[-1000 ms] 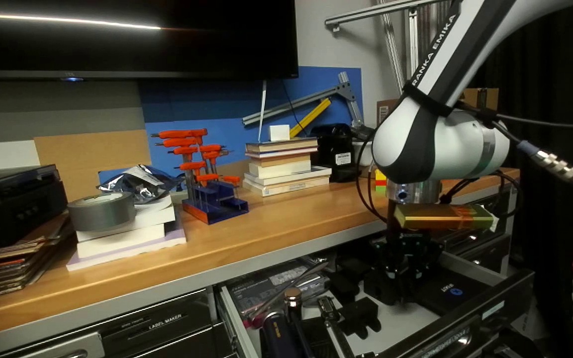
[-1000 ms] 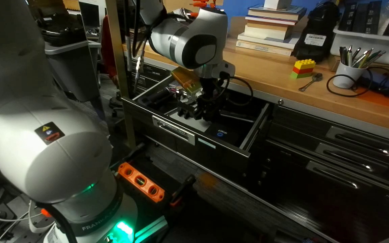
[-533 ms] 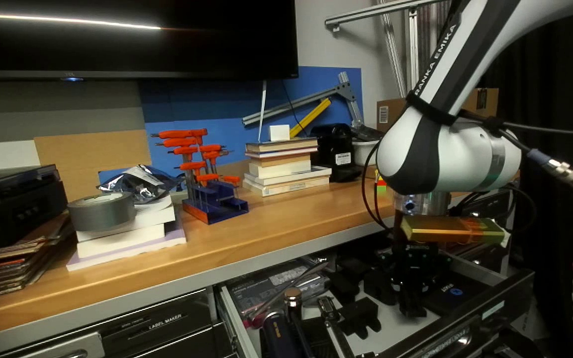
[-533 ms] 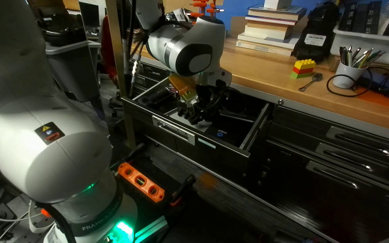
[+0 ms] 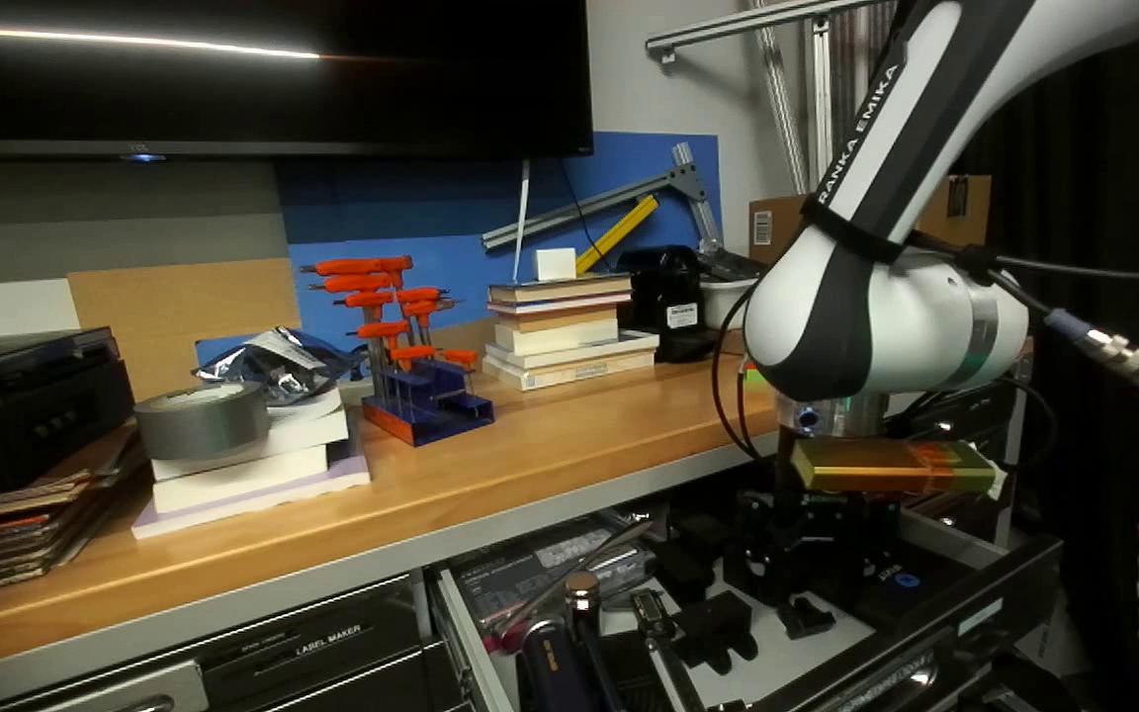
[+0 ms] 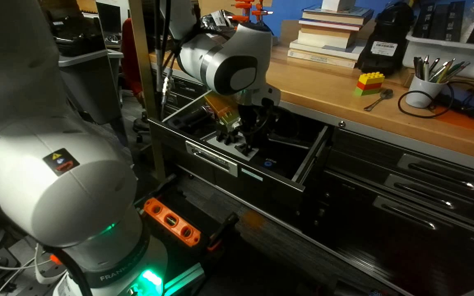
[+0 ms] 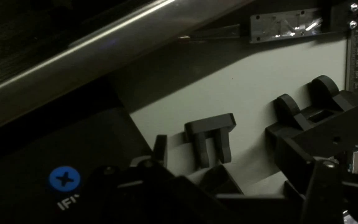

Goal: Put the black objects in the drawer and close it

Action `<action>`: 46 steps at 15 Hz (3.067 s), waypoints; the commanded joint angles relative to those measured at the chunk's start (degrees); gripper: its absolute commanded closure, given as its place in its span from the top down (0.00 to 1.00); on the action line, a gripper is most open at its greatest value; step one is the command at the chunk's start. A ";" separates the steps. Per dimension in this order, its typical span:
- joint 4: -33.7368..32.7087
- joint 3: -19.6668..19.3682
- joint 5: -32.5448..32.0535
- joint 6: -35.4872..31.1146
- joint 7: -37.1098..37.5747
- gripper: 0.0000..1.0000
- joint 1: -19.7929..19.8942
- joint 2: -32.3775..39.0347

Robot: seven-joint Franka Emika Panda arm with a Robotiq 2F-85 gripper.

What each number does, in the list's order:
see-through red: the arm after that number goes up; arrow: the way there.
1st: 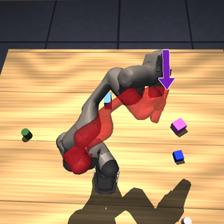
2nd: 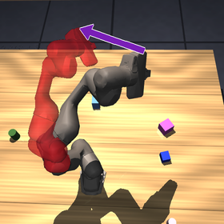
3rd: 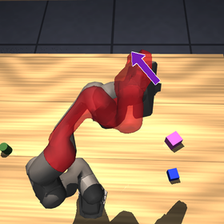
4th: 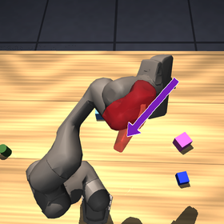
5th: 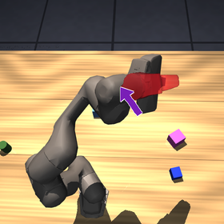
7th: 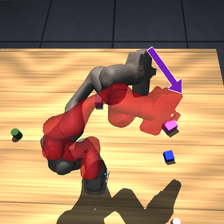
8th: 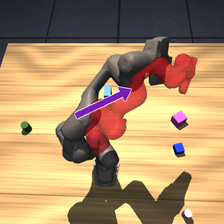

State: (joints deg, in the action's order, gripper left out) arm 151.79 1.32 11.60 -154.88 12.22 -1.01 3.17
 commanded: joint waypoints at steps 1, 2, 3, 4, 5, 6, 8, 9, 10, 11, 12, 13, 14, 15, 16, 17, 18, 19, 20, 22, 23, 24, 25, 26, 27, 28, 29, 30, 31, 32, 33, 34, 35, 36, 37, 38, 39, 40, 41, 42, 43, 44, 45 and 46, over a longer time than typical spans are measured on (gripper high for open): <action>-0.73 -0.21 -8.48 0.22 8.41 1.00 -1.56 -2.00; -0.90 -0.42 -12.56 0.90 12.48 1.00 -1.91 -2.93; -0.99 -0.66 -17.11 1.65 17.51 1.00 -2.13 -3.94; -1.04 -0.82 -20.82 2.80 21.96 1.00 -2.02 -4.97; -0.94 -0.87 -24.21 4.32 26.51 1.00 -1.65 -6.40; -0.69 -0.96 -27.71 5.98 31.19 0.99 -0.83 -8.10; 0.12 0.38 -32.12 9.71 40.25 1.00 0.04 -11.14; 0.53 1.25 -33.55 11.42 44.62 1.00 0.42 -12.38; 1.21 2.11 -34.38 13.01 48.81 1.00 0.73 -13.58; 1.58 2.80 -34.48 14.72 52.16 1.00 1.00 -14.58; 2.00 3.50 -34.35 16.69 55.45 1.00 1.22 -15.37; 2.34 4.14 -34.19 18.39 58.63 1.00 1.45 -15.76; 2.91 4.55 -33.94 19.81 61.49 1.00 1.75 -15.93; 3.37 4.83 -33.52 20.97 64.30 1.00 1.96 -15.84; 4.13 4.74 -32.82 21.36 66.35 1.00 2.10 -15.52; 4.81 4.51 -32.21 21.19 67.63 1.00 2.09 -15.13; 5.56 4.15 -31.35 20.48 68.84 1.00 2.10 -14.61; 6.24 3.93 -30.87 20.03 69.51 1.00 2.18 -14.13; 6.81 3.64 -29.95 19.49 69.99 1.00 2.26 -13.39; 5.93 3.17 -27.35 19.00 69.52 1.00 2.20 -11.24; 6.02 2.90 -25.93 18.45 69.22 1.00 2.11 -10.73; 6.01 2.64 -24.49 17.66 68.82 1.00 2.05 -9.86; 6.01 2.21 -22.49 16.46 67.82 1.00 1.95 -9.17; 6.01 1.67 -20.10 14.45 66.17 1.00 1.86 -8.11; 6.01 1.28 -17.85 12.65 64.80 1.00 1.81 -7.15; 6.03 0.81 -15.26 10.50 63.06 1.00 1.80 -6.07; 6.03 0.41 -12.61 8.50 61.34 1.00 1.81 -5.09; 6.03 -0.03 -9.62 5.78 59.26 1.00 1.84 -3.93; 6.03 -0.31 -7.74 4.40 58.01 1.00 1.92 -3.02; 6.02 -0.61 -4.92 1.81 55.69 1.00 1.88 -1.99; 6.02 -0.75 -2.15 -0.06 53.68 1.00 1.83 -1.27; 6.05 -0.80 0.63 -2.20 51.50 1.00 1.82 -0.60; 6.06 -0.72 3.44 -3.62 49.37 1.00 1.82 -0.19; 6.10 -0.63 6.01 -4.86 47.39 1.00 1.85 0.07; 6.10 -0.43 8.70 -5.94 45.24 1.00 1.83 0.10; 5.58 -0.16 11.34 -6.95 43.03 1.00 1.79 0.30; 4.80 0.16 14.01 -7.52 40.67 1.00 1.70 0.55; 3.53 0.56 16.05 -7.81 38.69 1.00 1.44 1.13; 2.47 0.96 17.95 -8.04 36.69 1.00 1.20 1.60; 0.88 1.51 19.30 -7.74 35.01 1.00 0.77 2.44; -0.10 2.46 20.31 -7.92 33.49 1.00 1.07 3.09; -1.22 2.96 21.06 -7.73 32.32 1.00 1.00 3.62; -2.33 3.85 22.42 -7.95 30.77 1.00 0.96 4.10; -3.40 4.61 23.21 -8.09 29.66 1.00 0.95 4.65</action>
State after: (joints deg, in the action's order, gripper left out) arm 152.83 3.72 30.87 -161.43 46.07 0.54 5.35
